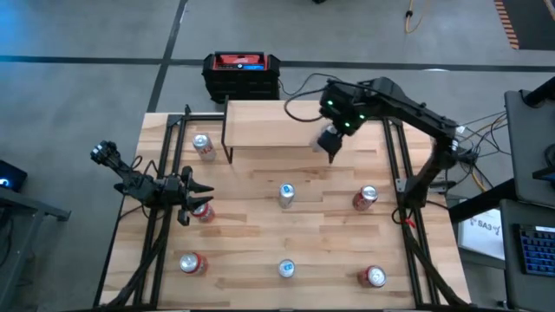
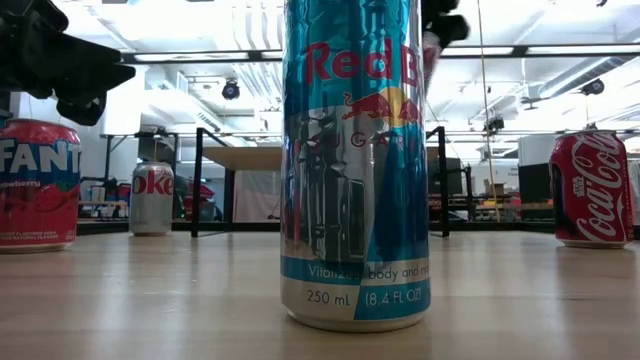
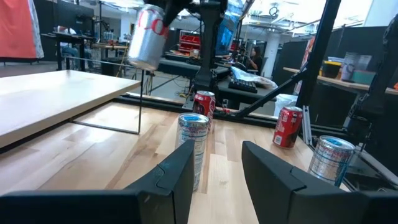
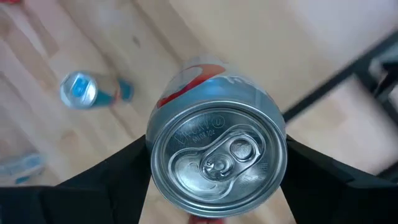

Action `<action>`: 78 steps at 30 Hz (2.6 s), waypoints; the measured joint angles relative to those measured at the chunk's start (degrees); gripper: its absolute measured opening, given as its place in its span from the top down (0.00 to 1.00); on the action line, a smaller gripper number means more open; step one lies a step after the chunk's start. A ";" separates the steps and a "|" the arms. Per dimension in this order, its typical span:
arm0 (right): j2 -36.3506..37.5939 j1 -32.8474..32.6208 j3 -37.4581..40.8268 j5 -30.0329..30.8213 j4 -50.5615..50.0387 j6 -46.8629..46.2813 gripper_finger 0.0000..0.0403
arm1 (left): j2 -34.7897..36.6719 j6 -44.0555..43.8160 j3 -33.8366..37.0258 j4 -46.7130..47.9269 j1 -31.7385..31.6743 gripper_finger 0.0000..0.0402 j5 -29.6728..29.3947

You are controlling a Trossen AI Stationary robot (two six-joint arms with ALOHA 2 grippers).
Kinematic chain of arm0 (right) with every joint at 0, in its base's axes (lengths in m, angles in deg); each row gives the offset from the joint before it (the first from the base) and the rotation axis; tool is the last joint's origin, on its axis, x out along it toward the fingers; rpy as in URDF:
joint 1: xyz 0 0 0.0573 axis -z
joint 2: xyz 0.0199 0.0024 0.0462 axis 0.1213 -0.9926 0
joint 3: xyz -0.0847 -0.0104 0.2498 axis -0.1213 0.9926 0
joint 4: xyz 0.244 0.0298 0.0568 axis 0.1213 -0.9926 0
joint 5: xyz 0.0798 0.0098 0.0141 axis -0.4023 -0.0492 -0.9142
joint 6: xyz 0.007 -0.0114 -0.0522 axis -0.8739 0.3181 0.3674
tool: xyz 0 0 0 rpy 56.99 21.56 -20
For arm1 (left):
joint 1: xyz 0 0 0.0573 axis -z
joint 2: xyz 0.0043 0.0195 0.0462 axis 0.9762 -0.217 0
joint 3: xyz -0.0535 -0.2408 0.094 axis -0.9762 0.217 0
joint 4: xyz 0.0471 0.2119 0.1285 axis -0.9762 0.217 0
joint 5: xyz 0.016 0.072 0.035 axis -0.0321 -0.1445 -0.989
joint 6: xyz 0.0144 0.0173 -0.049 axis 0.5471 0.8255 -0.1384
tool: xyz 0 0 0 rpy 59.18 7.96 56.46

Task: Place canned beverage on shelf
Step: Put the right red and silver soda can on the shelf

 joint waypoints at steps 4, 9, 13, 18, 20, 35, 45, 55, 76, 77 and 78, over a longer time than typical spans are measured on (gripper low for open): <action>-5.70 1.29 -6.06 2.22 0.07 4.27 0.30 | 0.00 -0.01 0.00 0.00 -0.02 0.71 -0.01; -11.78 4.07 -10.74 2.06 0.07 7.64 0.30 | 0.01 0.00 -0.01 0.00 -0.02 0.71 0.00; -14.64 7.30 -13.03 1.99 0.13 10.06 0.30 | 0.00 0.00 -0.02 0.00 0.00 0.71 -0.01; -15.32 11.29 -13.36 2.31 -0.03 11.48 0.30 | 0.00 -0.01 0.00 0.00 -0.01 0.71 -0.01; -15.24 12.28 -13.24 2.32 -0.01 11.97 0.30 | 0.01 0.00 -0.01 0.00 -0.01 0.71 -0.02; -15.23 14.71 -12.22 1.98 0.08 13.46 0.26 | 0.01 -0.01 0.00 0.00 -0.01 0.71 0.00; -15.17 14.73 -11.20 1.94 0.28 12.65 0.25 | 0.02 -0.02 0.00 0.00 0.00 0.71 0.00; -15.17 14.72 -11.81 1.25 -0.05 10.64 0.17 | 0.00 -0.01 0.00 0.00 -0.01 0.71 0.00; -12.66 11.28 -11.14 7.96 0.13 -1.13 0.09 | 0.00 -0.01 0.00 0.00 0.00 0.71 0.00; -11.93 10.49 -10.40 9.21 0.10 -2.17 0.09 | 0.00 0.00 0.00 0.00 0.00 0.71 -0.02; -11.10 9.51 -9.43 10.73 0.07 -3.14 0.09 | 0.02 0.00 0.00 0.00 -0.02 0.71 0.00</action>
